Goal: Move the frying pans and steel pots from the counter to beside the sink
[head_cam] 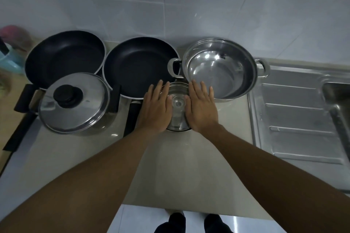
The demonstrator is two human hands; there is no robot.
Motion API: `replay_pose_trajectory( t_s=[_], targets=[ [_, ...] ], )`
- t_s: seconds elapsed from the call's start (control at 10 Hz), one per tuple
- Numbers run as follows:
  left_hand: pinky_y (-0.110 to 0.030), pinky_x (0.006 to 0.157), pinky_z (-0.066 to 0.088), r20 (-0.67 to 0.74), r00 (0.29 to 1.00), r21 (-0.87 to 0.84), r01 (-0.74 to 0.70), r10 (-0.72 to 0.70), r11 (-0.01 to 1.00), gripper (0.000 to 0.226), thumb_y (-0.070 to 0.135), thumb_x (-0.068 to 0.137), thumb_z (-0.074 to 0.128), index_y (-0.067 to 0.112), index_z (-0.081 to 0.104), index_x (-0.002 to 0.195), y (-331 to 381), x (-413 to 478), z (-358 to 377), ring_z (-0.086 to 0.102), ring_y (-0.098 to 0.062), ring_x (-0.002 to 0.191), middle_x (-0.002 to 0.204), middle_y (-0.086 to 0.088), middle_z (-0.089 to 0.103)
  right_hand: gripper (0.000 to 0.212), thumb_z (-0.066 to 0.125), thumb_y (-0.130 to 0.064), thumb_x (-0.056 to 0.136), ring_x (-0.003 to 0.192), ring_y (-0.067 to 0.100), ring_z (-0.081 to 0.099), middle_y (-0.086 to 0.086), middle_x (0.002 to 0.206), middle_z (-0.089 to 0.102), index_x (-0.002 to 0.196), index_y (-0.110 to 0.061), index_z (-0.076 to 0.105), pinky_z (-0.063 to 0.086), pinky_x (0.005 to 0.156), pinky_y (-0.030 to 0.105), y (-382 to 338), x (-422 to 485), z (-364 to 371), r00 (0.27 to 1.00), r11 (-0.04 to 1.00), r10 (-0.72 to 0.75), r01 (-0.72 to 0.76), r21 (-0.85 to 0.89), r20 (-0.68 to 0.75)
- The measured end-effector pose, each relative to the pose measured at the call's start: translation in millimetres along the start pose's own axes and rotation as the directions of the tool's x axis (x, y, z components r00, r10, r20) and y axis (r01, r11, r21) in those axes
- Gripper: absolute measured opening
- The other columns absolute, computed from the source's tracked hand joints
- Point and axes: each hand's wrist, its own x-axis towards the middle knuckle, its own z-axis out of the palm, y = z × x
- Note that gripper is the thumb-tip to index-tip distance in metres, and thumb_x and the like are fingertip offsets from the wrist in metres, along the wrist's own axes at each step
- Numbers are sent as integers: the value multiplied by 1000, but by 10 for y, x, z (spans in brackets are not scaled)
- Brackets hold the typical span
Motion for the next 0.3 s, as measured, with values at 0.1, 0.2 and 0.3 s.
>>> replay_pose_trajectory(
  t_s=[0.1, 0.2, 0.3],
  targets=[
    [-47, 126, 8, 54, 998, 15, 9, -10, 1000, 59, 46, 105, 11, 26, 12, 160, -5, 55, -46, 3, -26, 156, 170, 0, 7, 60, 13, -39, 109, 157, 25, 0, 5, 170, 14, 161, -11, 16, -8, 126, 43, -3, 38, -22, 1000, 1000, 13, -13, 1, 20],
    [-46, 126, 3, 155, 988, -39, 21, -15, 999, 57, 45, 106, 16, 29, 7, 161, -17, 112, -118, -3, -24, 156, 170, 4, -1, 61, 12, -41, 108, 157, 25, -4, 5, 171, 8, 162, -12, 11, -8, 126, 43, 9, 63, -42, 998, 1000, 8, -8, 0, 65],
    [-44, 126, 1, 270, 962, -179, 95, -44, 979, 56, 41, 107, 22, 30, 9, 160, 6, 143, -303, -6, -23, 156, 170, 6, -5, 61, 16, -42, 109, 157, 28, -5, 8, 171, 4, 162, -13, 13, -5, 125, 47, 16, 57, -137, 994, 998, 18, -23, 50, 105]
  ],
)
